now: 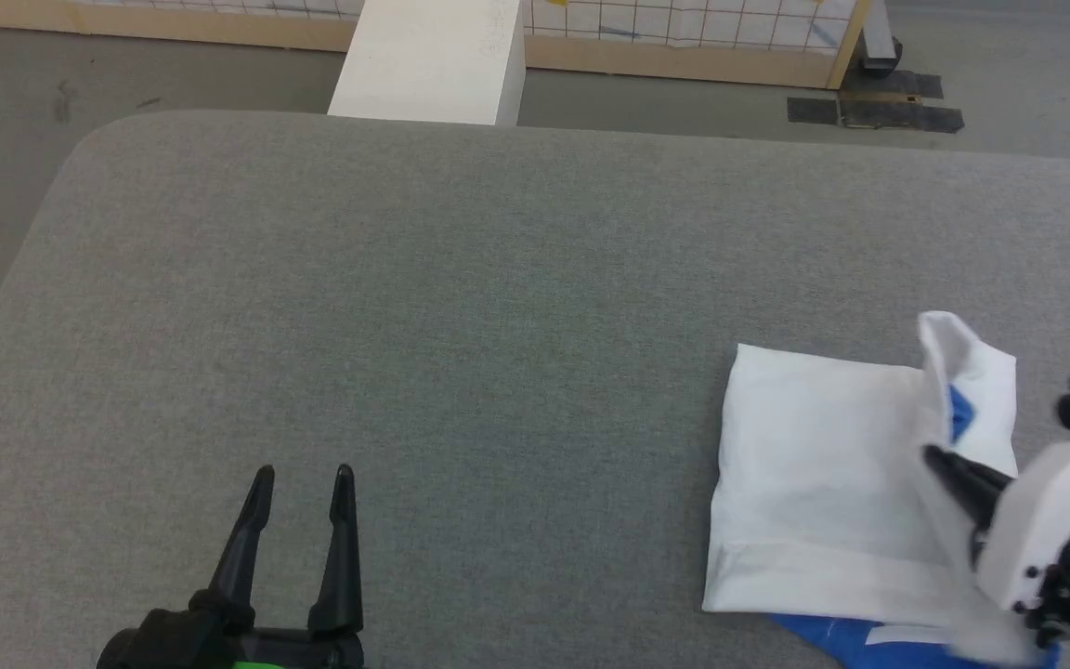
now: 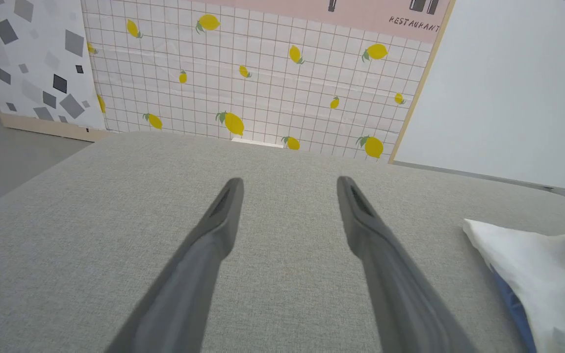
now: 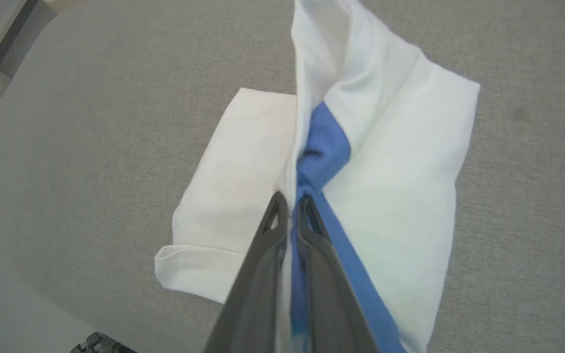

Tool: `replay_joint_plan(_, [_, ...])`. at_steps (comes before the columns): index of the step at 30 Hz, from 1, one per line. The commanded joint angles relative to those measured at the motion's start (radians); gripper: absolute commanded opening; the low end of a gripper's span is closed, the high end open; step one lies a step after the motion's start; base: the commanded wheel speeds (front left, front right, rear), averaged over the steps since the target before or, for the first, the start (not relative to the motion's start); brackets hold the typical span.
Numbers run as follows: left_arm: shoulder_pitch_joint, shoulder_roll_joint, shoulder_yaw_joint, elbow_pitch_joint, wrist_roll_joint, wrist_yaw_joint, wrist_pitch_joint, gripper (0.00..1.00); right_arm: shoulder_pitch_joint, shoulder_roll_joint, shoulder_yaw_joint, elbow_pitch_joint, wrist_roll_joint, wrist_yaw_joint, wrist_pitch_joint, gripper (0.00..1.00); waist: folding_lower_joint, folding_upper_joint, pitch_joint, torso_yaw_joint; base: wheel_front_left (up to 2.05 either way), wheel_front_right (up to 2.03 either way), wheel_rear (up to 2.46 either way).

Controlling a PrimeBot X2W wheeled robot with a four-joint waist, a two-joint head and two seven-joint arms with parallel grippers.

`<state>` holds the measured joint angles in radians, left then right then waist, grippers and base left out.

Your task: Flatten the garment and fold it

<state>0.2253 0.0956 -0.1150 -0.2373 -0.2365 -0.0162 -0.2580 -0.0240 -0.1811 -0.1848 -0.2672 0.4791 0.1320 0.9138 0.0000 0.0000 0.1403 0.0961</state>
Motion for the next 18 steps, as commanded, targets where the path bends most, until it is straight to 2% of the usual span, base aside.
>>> replay_joint_plan(1, [0.006,-0.007,-0.001,0.003,-0.008,-0.008,-0.004,1.0,-0.023,0.008,0.03,-0.015,0.004,-0.001,0.01,0.0,0.0,0.0,0.005,0.008,0.0,0.0,0.0])
replay_joint_plan(5, [0.0,-0.015,-0.004,0.013,-0.007,-0.02,-0.004,1.0,-0.057,0.025,0.114,-0.012,-0.017,-0.001,0.018,0.0,0.0,0.0,0.013,0.025,0.0,0.0,0.0])
replay_joint_plan(9, [-0.007,-0.021,-0.004,0.027,-0.005,-0.029,-0.004,1.0,-0.098,0.037,0.183,0.052,-0.054,-0.001,-0.002,0.0,0.0,0.0,0.014,0.043,0.0,0.0,0.0])
replay_joint_plan(18, [-0.012,-0.031,-0.009,0.054,-0.005,-0.044,-0.004,1.0,-0.186,0.078,0.276,0.326,-0.178,-0.001,-0.088,0.0,0.0,0.0,-0.009,0.077,0.0,0.0,0.0])
